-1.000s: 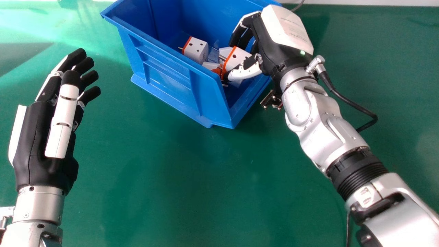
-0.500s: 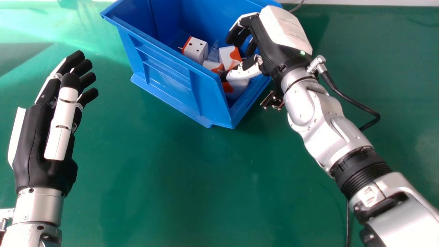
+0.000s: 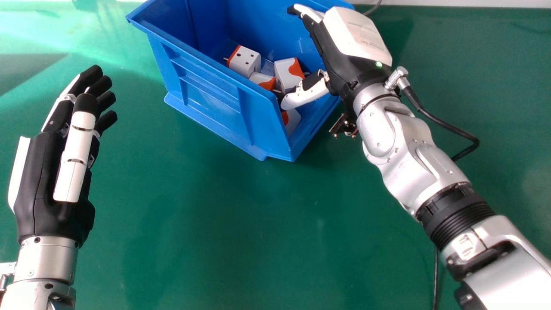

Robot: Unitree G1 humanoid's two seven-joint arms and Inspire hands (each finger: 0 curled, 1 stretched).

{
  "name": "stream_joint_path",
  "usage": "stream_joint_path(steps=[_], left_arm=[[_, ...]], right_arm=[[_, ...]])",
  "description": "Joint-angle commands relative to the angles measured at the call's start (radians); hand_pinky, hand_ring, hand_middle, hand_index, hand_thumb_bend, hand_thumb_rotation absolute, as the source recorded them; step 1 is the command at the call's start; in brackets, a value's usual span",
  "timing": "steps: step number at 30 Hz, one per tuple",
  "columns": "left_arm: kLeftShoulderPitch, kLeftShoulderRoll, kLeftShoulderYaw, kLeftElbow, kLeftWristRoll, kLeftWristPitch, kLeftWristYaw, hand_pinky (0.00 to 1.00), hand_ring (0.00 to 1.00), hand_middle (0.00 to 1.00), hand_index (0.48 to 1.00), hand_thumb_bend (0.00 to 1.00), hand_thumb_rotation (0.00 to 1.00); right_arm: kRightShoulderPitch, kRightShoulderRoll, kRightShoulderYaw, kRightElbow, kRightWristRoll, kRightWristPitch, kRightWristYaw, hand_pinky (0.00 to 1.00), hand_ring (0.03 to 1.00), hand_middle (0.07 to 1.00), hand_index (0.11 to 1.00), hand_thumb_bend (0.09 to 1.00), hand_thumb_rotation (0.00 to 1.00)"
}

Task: Pick all objects and put in blue box

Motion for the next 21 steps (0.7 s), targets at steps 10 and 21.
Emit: stream_joint_path(steps=[10, 21], left_arm=[[-0.011, 0.006, 0.013, 0.011, -0.010, -0.039, -0.009, 0.91, 0.90, 0.90, 0.869, 0.55, 0.77], [-0.015, 0.011, 0.014, 0.035, -0.009, -0.060, -0.018, 0.91, 0.90, 0.89, 0.870, 0.57, 0.77]], right_arm=[[-0.011, -0.018, 0.003, -0.051, -0.018, -0.019, -0.042, 0.67, 0.834, 0.877, 0.851, 0.802, 0.04], [0.063, -0.095, 0.013, -0.177, -0.072, -0.078, -0.122, 0.59, 0.779, 0.818, 0.788, 0.657, 0.00]])
